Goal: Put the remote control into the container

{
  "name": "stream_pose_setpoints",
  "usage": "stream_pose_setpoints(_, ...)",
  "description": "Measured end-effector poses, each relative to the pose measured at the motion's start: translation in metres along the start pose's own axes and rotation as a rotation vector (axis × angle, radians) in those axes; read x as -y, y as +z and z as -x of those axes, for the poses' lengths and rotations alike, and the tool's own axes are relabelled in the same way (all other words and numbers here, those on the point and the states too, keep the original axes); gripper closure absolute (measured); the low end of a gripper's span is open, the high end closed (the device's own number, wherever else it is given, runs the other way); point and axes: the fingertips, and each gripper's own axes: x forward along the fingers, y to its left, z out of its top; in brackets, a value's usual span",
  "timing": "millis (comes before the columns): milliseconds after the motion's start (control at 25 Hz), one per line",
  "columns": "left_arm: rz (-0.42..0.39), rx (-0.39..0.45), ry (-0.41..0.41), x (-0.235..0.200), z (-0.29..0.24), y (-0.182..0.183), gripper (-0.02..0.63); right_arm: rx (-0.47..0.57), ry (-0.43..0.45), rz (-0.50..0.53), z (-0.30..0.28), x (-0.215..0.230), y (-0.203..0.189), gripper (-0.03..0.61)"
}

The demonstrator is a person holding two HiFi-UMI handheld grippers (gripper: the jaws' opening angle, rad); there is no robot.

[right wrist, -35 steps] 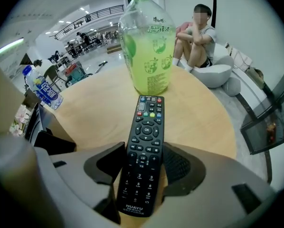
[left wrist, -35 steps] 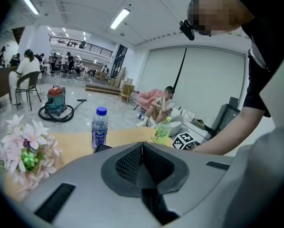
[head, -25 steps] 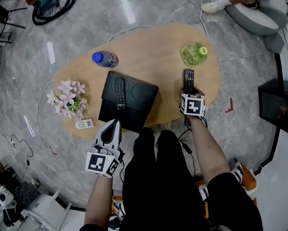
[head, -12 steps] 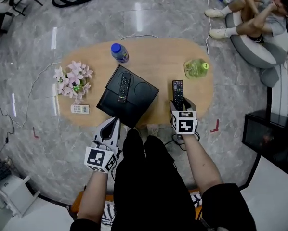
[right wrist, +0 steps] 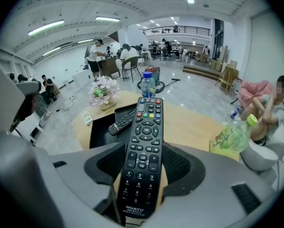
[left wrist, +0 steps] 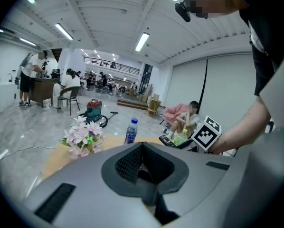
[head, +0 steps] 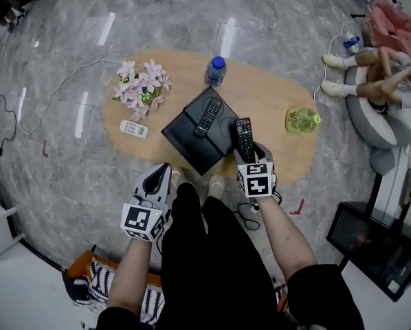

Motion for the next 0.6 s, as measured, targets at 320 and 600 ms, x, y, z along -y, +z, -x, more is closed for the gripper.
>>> stream_pose_setpoints(320, 0.097, 0.052, 0.106, -0.035, 0.039, -0.011, 0.607, -0.025, 0.117, 0.159, -0.029, -0.090, 0.023, 0.324)
stream_pose_setpoints(600, 0.144, 0.064, 0.173, -0.072, 0.069, -0.022, 0.607, -0.044, 0.175, 0.245, -0.047, -0.146, 0.036, 0.324)
